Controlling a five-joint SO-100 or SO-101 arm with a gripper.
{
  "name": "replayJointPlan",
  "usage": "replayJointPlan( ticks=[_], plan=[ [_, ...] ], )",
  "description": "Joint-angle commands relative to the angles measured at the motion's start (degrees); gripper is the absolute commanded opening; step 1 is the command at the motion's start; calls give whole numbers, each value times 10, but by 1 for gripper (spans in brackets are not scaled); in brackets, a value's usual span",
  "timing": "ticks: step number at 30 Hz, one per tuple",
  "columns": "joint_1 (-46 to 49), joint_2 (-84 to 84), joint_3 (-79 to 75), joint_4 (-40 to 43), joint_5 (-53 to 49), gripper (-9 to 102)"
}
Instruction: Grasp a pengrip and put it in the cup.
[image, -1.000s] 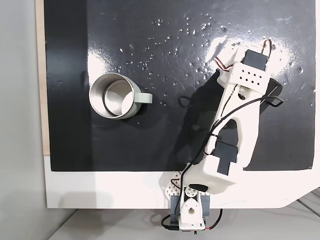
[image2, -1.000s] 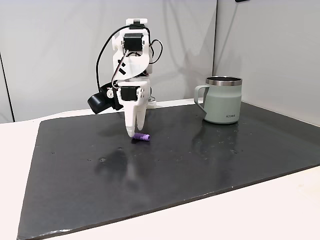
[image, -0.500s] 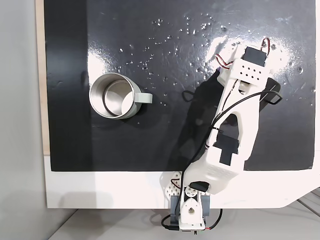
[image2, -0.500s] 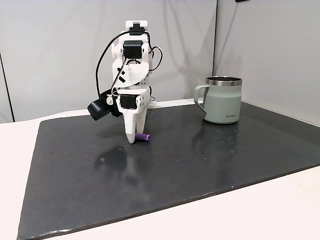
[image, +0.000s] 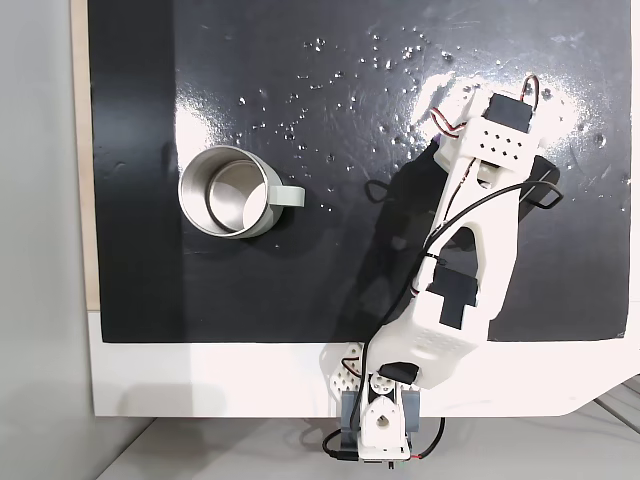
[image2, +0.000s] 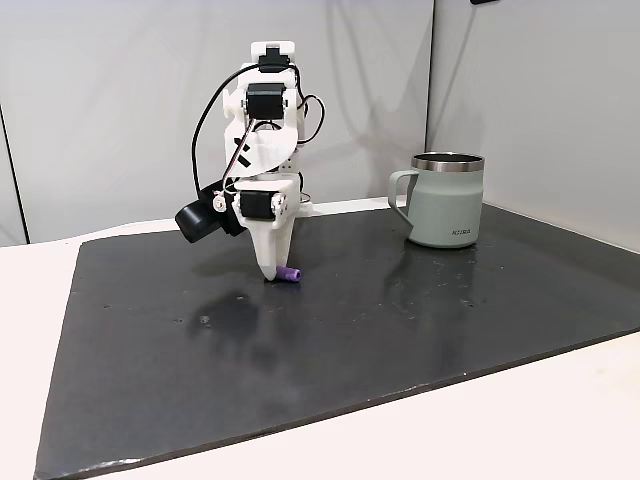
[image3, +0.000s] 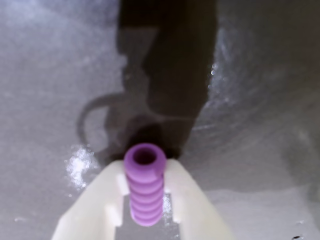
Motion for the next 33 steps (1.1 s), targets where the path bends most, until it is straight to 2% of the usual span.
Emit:
replayJointPlan(
  ticks=[1,18,33],
  plan=[
    [5,9,-28,-2,5,0],
    [-54,273,-20,60,5,0],
    [-238,420,-21,71,-66,0]
  ],
)
